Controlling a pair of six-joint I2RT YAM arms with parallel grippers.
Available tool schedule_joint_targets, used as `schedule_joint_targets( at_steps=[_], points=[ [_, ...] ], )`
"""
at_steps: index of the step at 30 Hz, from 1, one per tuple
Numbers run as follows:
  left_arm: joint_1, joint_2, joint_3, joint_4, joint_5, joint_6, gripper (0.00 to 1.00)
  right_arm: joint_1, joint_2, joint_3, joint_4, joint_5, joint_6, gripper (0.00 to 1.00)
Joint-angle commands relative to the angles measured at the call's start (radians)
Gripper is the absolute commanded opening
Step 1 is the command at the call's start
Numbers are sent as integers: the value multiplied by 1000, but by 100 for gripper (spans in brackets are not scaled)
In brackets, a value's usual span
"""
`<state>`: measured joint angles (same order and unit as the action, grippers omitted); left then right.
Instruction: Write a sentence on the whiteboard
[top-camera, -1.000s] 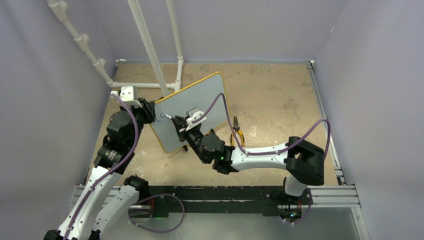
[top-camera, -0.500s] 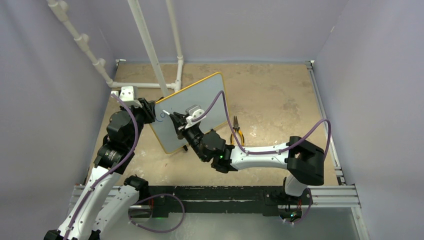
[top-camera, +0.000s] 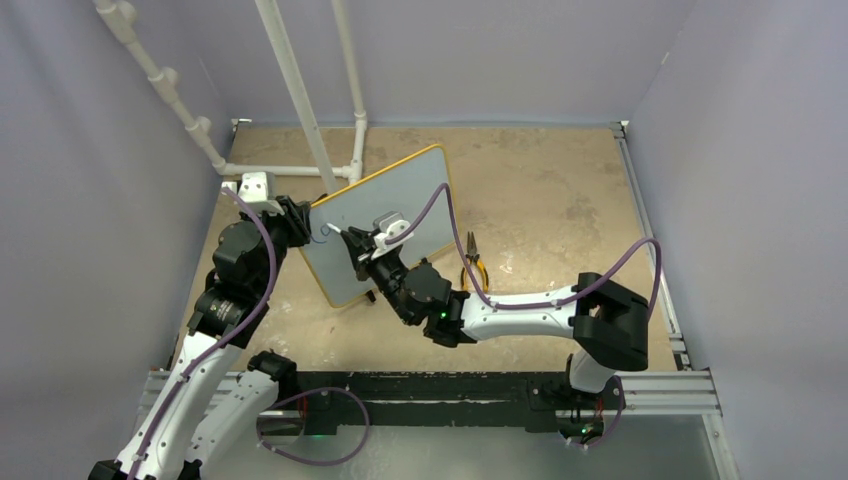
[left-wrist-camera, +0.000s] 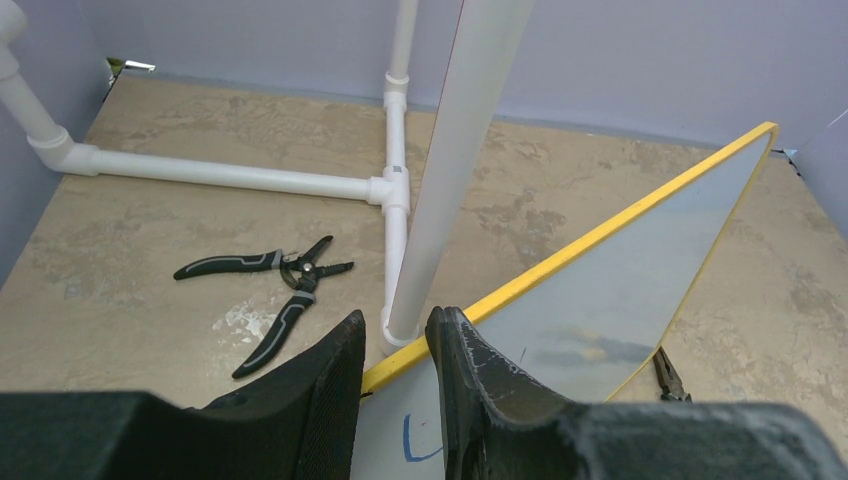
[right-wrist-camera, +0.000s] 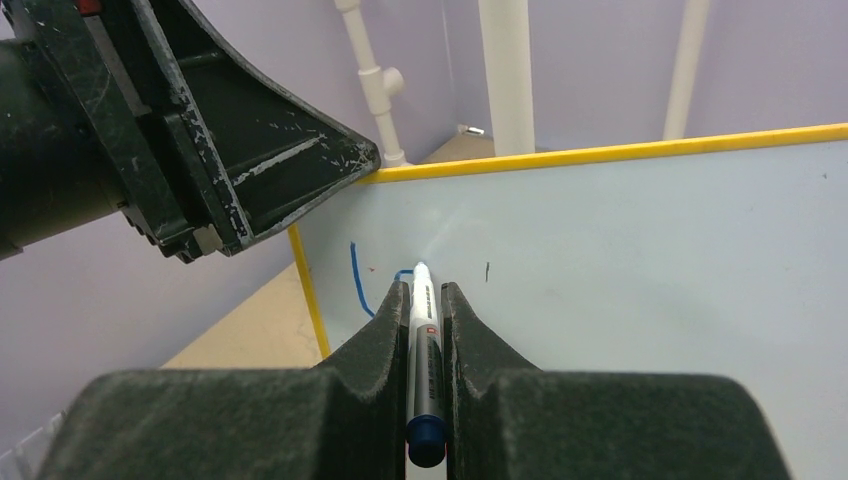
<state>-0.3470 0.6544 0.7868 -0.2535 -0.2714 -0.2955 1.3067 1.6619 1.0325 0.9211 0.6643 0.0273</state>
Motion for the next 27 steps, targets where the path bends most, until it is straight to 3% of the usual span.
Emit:
schedule_joint_targets(
  at_steps=[1,27],
  points=[
    [9,4,-20,-3,24,-4,31,3,-25,-2,39,47,6,0],
    [15,3,-20,0,35,-6,31,5,-22,-68,-66,91,114,0]
  ],
)
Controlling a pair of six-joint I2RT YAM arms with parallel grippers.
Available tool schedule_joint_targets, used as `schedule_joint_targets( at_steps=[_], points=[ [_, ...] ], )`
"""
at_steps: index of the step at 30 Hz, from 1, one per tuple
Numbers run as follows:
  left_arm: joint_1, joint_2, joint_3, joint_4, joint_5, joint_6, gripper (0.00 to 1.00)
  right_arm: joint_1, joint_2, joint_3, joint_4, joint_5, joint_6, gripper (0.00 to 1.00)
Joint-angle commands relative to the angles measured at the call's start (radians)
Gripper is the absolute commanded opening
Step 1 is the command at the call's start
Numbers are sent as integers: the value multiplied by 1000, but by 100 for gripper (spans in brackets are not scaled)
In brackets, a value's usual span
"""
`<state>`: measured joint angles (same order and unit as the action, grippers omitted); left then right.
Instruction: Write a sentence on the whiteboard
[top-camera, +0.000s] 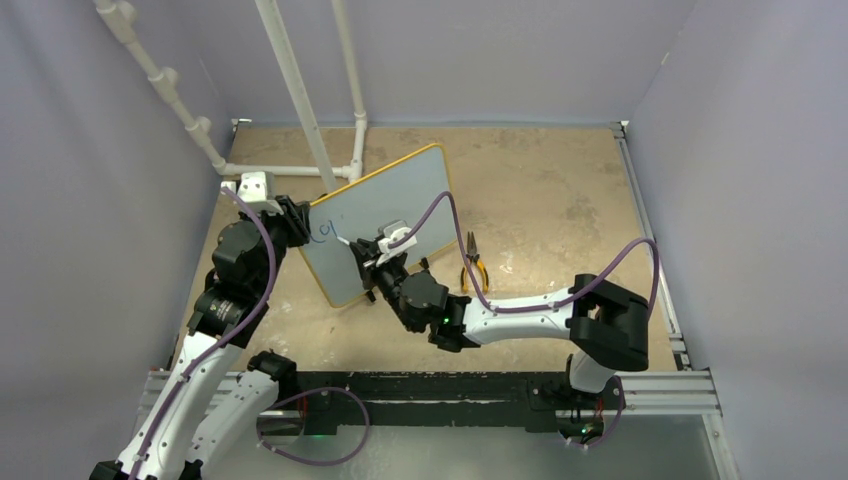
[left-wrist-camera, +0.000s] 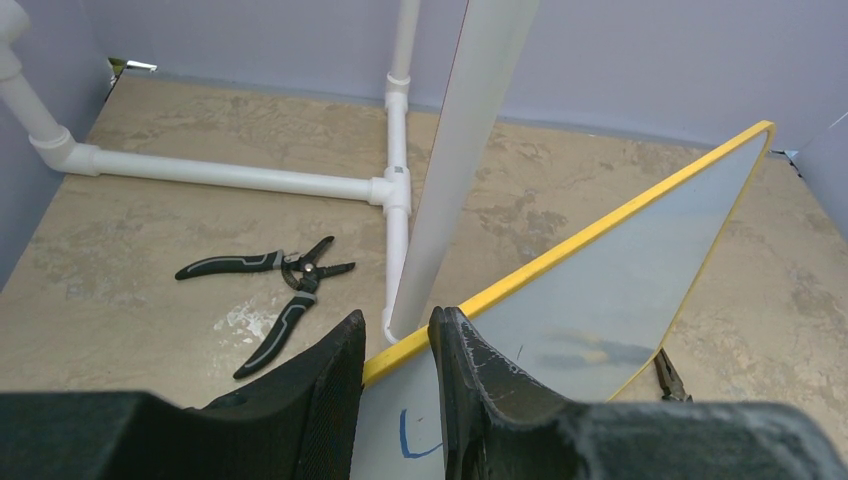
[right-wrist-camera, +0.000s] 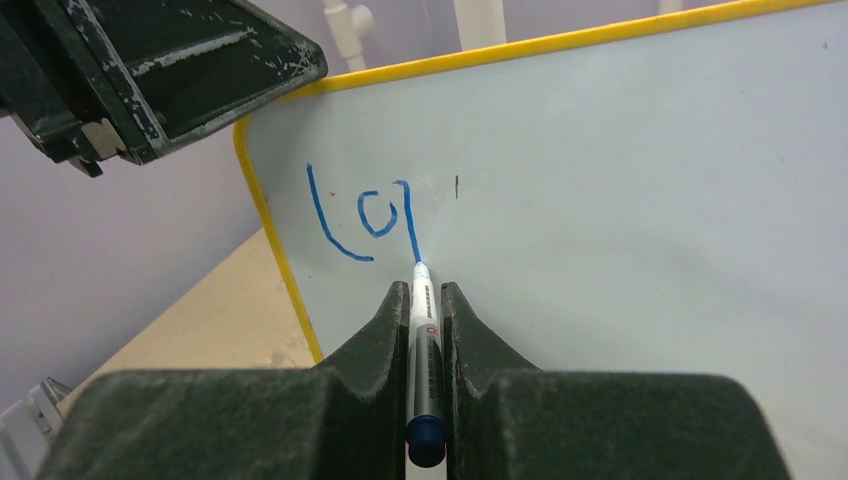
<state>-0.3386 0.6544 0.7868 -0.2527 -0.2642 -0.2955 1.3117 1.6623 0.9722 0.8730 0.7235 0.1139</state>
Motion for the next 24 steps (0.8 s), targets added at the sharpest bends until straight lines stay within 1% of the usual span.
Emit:
schedule_joint_targets(
  at_steps=[1,10,24],
  points=[
    [7,3,-20,-1,28,-7,31,0,-22,-5,-18,36,27,0],
    [10,8,-21,1,34,-8,31,0,-24,28,26,72,-28,0],
    [15,7,-21,6,43,-10,31,-2,-6,80,108,58,-146,0]
  ],
)
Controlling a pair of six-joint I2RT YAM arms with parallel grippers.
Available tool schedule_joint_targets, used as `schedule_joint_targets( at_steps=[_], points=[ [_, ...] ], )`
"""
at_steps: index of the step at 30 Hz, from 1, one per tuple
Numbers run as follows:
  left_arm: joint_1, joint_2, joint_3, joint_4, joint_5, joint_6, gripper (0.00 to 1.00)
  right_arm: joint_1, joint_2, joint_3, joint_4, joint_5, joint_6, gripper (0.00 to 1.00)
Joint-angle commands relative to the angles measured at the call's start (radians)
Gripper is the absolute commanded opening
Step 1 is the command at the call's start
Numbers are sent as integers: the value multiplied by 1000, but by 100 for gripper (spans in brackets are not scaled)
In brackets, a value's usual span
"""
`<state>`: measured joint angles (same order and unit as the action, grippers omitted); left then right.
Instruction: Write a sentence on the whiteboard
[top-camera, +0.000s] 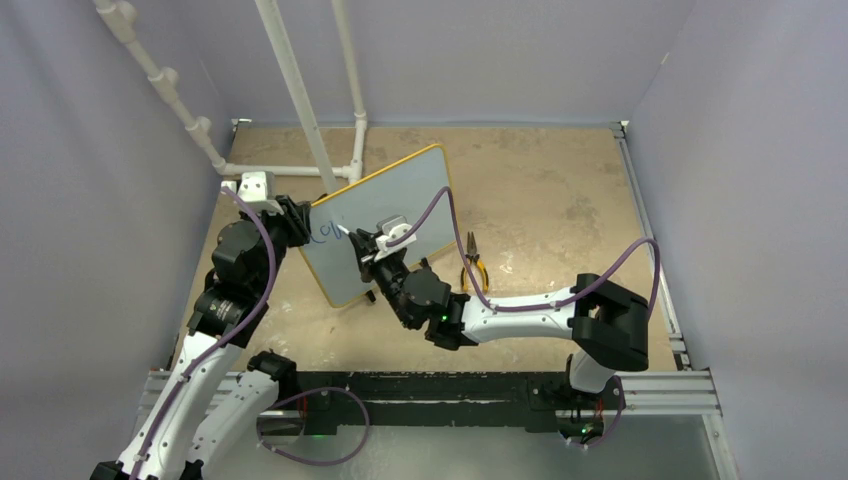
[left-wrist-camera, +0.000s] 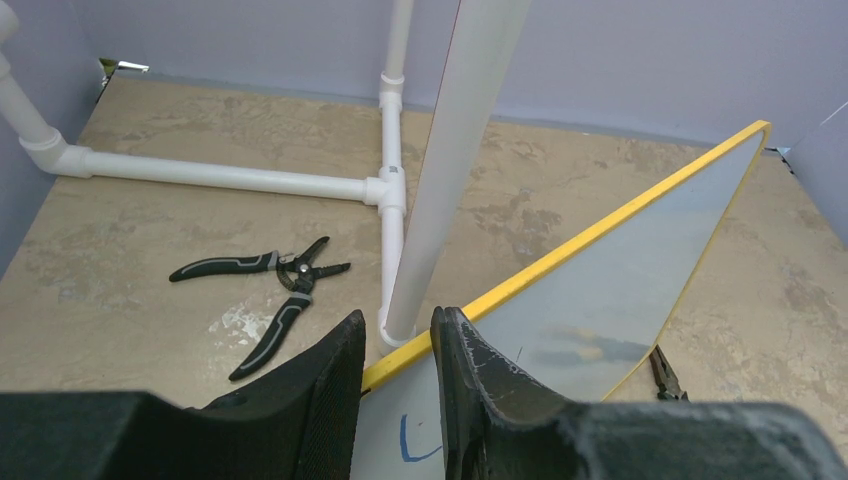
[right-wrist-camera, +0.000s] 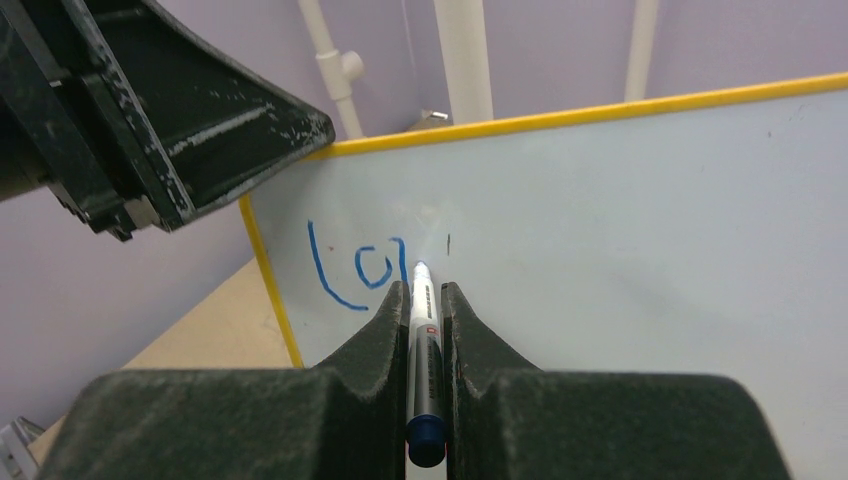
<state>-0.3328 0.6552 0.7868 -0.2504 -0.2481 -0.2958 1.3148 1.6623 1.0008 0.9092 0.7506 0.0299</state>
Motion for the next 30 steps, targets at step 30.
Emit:
schedule_joint_targets(
  at_steps=[30],
  points=[
    [18,9,-23,3,38,-11,31,-4,-34,-29,82,-27,-38,0]
  ],
)
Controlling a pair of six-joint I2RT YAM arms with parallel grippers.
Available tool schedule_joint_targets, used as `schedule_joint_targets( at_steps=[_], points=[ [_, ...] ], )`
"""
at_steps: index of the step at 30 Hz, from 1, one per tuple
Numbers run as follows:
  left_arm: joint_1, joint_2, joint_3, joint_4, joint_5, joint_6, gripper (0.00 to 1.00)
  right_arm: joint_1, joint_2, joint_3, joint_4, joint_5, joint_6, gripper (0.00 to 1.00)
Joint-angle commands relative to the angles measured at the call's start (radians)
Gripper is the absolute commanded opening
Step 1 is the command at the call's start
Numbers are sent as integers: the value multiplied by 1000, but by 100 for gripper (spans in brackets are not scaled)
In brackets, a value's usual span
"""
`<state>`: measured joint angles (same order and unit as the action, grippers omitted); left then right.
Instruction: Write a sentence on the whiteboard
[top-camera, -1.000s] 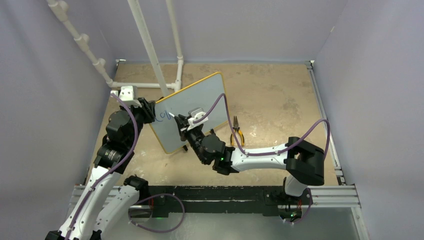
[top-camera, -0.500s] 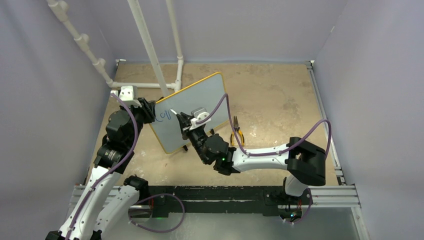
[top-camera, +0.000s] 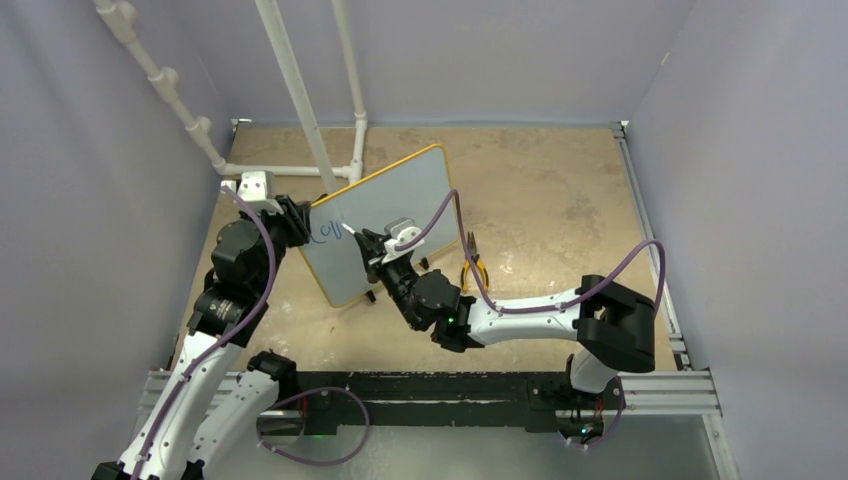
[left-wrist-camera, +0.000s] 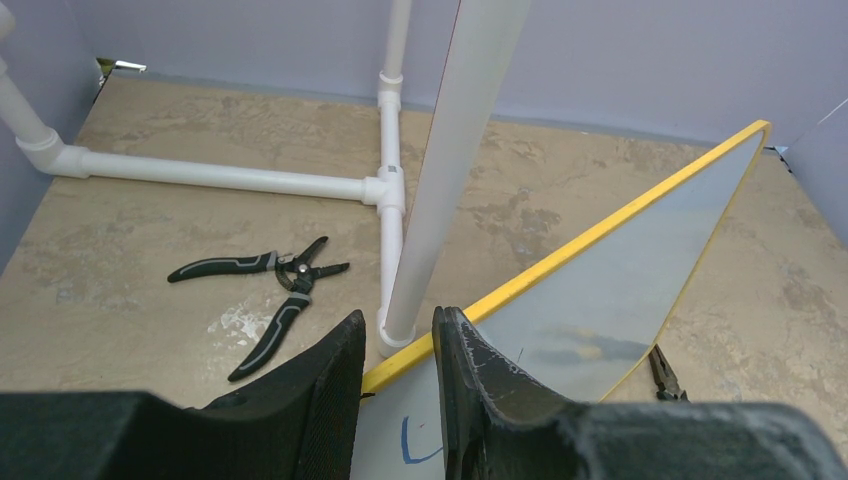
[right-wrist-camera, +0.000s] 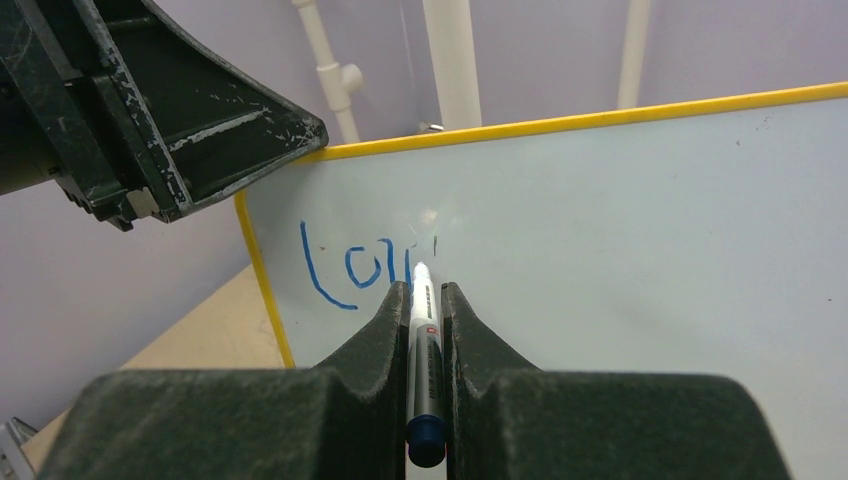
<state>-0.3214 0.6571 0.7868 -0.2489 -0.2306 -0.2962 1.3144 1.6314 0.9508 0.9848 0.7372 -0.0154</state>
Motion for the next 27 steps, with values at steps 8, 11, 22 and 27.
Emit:
schedule_joint_targets(
  at_steps=[8,11,22,27],
  points=[
    [8,9,-24,3,22,-11,31,-10,8,30,-7,16,8,0],
    [8,9,-24,4,21,-11,31,-18,13,31,-13,13,8,0],
    [10,9,-24,3,23,-11,31,-32,16,33,-18,35,35,0],
    [11,7,-24,3,23,-11,31,-31,3,28,-10,58,33,0]
  ],
)
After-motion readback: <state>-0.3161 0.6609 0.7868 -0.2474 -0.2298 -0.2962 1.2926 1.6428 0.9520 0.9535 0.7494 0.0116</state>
